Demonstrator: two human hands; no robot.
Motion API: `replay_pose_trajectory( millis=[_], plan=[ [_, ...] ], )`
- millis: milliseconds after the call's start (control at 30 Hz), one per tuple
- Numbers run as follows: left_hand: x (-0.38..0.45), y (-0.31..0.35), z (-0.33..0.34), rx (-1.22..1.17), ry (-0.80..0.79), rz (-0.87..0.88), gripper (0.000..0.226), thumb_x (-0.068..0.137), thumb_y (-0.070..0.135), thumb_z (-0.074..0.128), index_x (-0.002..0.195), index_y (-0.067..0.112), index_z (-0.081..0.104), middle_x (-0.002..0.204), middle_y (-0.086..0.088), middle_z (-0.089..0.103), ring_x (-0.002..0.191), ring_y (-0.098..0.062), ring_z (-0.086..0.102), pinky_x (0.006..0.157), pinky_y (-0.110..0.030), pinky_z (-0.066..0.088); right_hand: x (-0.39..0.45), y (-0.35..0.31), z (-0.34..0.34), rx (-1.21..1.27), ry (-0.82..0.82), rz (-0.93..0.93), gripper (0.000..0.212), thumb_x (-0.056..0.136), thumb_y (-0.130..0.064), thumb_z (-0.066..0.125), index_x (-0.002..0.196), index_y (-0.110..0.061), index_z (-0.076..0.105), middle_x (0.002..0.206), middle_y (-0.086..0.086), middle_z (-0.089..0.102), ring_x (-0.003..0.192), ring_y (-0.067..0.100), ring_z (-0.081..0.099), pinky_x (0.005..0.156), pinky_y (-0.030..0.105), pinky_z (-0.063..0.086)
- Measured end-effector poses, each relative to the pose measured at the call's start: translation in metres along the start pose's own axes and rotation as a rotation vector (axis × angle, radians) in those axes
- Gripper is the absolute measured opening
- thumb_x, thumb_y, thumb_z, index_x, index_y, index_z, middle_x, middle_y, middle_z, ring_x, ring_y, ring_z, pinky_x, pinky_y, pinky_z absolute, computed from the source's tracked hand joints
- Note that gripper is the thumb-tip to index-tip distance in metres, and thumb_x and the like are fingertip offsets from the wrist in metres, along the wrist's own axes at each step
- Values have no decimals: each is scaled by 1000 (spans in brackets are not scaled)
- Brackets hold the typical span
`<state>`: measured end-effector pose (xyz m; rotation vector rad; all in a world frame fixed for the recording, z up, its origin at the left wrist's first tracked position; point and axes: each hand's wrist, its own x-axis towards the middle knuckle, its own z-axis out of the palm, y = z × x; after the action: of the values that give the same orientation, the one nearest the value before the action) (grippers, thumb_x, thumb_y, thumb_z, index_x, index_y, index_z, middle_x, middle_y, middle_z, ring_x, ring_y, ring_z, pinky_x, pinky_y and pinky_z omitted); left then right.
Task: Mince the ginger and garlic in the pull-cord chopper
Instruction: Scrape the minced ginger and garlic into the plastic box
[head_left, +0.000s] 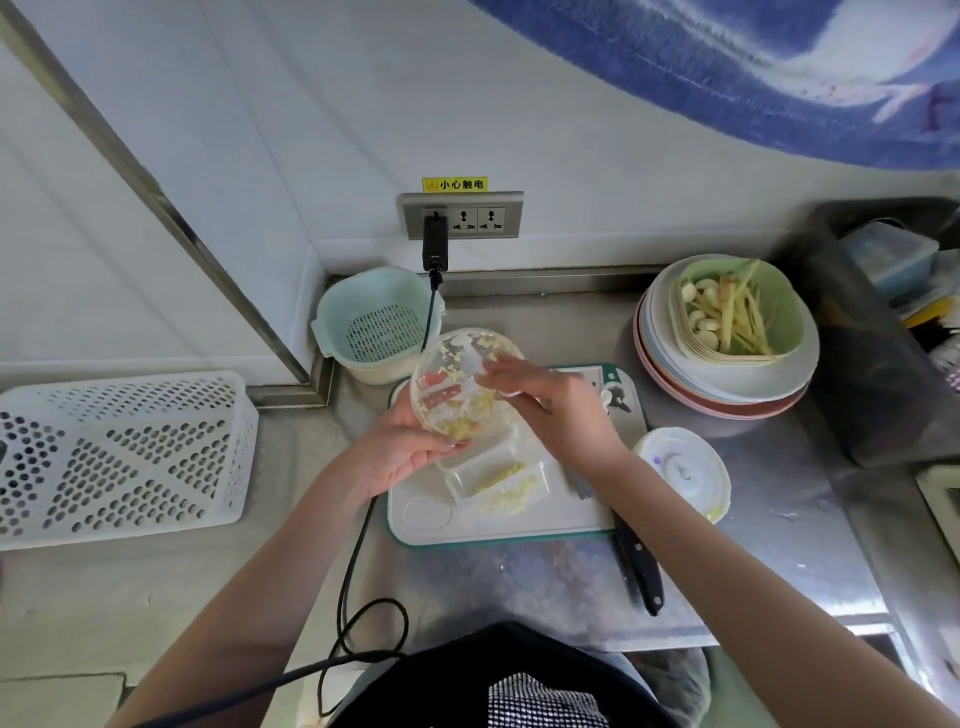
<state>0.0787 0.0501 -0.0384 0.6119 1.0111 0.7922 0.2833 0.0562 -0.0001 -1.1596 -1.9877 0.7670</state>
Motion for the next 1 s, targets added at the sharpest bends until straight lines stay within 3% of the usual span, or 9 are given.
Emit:
replay_pose_trajectory(
  millis=[100, 167, 333, 433, 533, 667, 767, 867, 1000],
  plan=[
    [1, 5, 5, -44, 18, 16, 77, 73, -32, 46, 137, 10, 36, 129, -21, 52, 107, -30, 62, 77, -33, 58, -10, 9, 8, -104, -161, 38, 27, 87, -3, 61, 110, -15, 72, 115, 1, 69, 113, 10, 61, 94, 32, 50],
    [4, 7, 6, -72, 53, 38, 82, 73, -33, 45, 135, 19, 38, 132, -14, 50, 108, -31, 62, 77, -35, 59, -27, 6, 8, -119, -214, 69, 26, 88, -6, 61, 110, -16, 71, 115, 1, 69, 109, 12, 64, 91, 34, 52],
    [10, 4, 12, -28, 83, 50, 80, 71, -35, 48, 123, 26, 44, 131, -14, 50, 109, -28, 61, 82, -39, 58, 3, 0, -5, -80, 3, 18, 27, 88, -1, 59, 110, -12, 71, 122, 2, 64, 112, 6, 59, 98, 18, 45],
    [9, 6, 12, 17, 117, 88, 82, 70, -31, 55, 132, 21, 38, 132, -9, 50, 108, -26, 63, 87, -42, 55, -8, 11, -8, -221, -94, 84, 24, 89, -6, 60, 110, -13, 71, 112, 2, 70, 103, 15, 67, 91, 26, 50],
    [9, 6, 14, 73, 146, 107, 86, 70, -30, 57, 136, 20, 34, 127, -3, 52, 105, -23, 64, 87, -41, 56, -23, 7, -6, -221, -130, 55, 26, 89, -8, 61, 112, -15, 71, 108, 0, 72, 99, 9, 65, 84, 14, 46],
    [7, 6, 18, 101, 146, 96, 84, 70, -28, 59, 135, 18, 34, 120, -4, 54, 107, -23, 62, 87, -40, 56, 4, 2, -13, -242, 99, -21, 26, 89, -9, 59, 109, -17, 71, 118, 1, 67, 98, 13, 67, 78, 26, 54],
    [6, 9, 17, 81, 161, 145, 83, 70, -28, 59, 134, 19, 35, 124, 0, 51, 111, -24, 60, 86, -38, 56, -14, 12, -10, -320, 7, 75, 25, 90, -12, 60, 111, -18, 71, 112, 0, 70, 102, 18, 67, 74, 38, 58],
    [6, 8, 16, 90, 178, 151, 83, 71, -26, 60, 133, 23, 36, 125, 2, 49, 101, -20, 66, 85, -36, 57, -28, 9, -3, -306, -68, 23, 26, 91, -21, 55, 112, -20, 70, 113, -3, 70, 105, 6, 64, 75, 34, 58],
    [5, 6, 16, 112, 186, 141, 78, 71, -25, 61, 129, 23, 39, 119, 3, 52, 102, -20, 64, 86, -36, 56, -2, 0, -17, -346, 109, -75, 29, 89, -21, 49, 104, -16, 73, 110, 0, 71, 95, 15, 70, 69, 28, 56]
  ],
)
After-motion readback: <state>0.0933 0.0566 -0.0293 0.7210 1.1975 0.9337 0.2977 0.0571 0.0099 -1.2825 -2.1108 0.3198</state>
